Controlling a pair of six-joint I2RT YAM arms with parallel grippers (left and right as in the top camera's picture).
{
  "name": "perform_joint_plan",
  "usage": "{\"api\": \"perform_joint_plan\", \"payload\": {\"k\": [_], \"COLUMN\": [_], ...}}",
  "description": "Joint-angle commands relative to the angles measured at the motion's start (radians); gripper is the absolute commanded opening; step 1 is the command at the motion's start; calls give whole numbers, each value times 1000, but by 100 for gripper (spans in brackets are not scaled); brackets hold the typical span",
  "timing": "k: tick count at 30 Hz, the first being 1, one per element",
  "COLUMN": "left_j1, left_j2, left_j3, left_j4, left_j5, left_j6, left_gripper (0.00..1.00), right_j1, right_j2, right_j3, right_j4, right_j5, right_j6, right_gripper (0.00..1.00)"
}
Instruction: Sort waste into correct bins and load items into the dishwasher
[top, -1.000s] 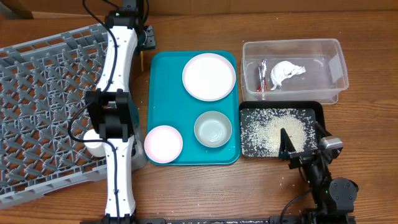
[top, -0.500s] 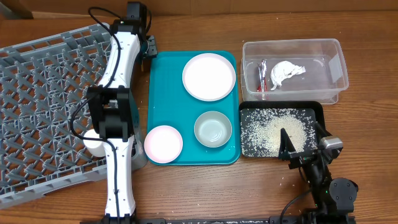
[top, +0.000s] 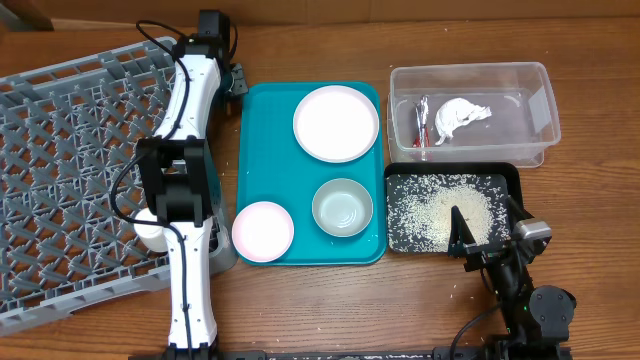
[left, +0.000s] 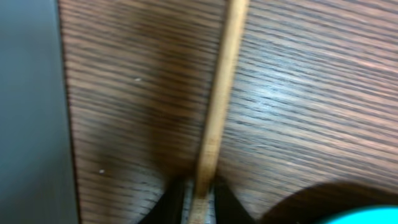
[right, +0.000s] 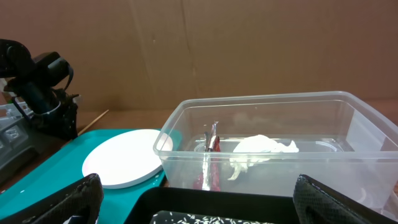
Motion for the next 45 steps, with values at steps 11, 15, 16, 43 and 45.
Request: {"api": "perform_joint_plan", "payload": {"k": [11, 15, 16, 43, 45], "left_j1": [-6, -6, -6, -53, -52], "left_j2": [50, 13, -1, -402, -448], "left_j3": [-5, -3, -3, -3, -3], "left_j4": [-75, -84, -85, -349, -399], "left_j5": [-6, -5, 1, -56, -92], "left_j6": [18, 26, 26, -24, -69], "left_gripper": [4, 4, 4, 4, 4], "right_j1": [-8, -8, -8, -8, -8], "right_j2": [-10, -10, -10, -10, -10], "right_j3": [-11, -11, -11, -11, -11], "right_j4": [6, 6, 6, 6, 6], "right_j5": [-1, -1, -1, -1, -1], "right_j6": [-4, -4, -4, -4, -4], "right_gripper": [100, 100, 100, 100, 100]}}
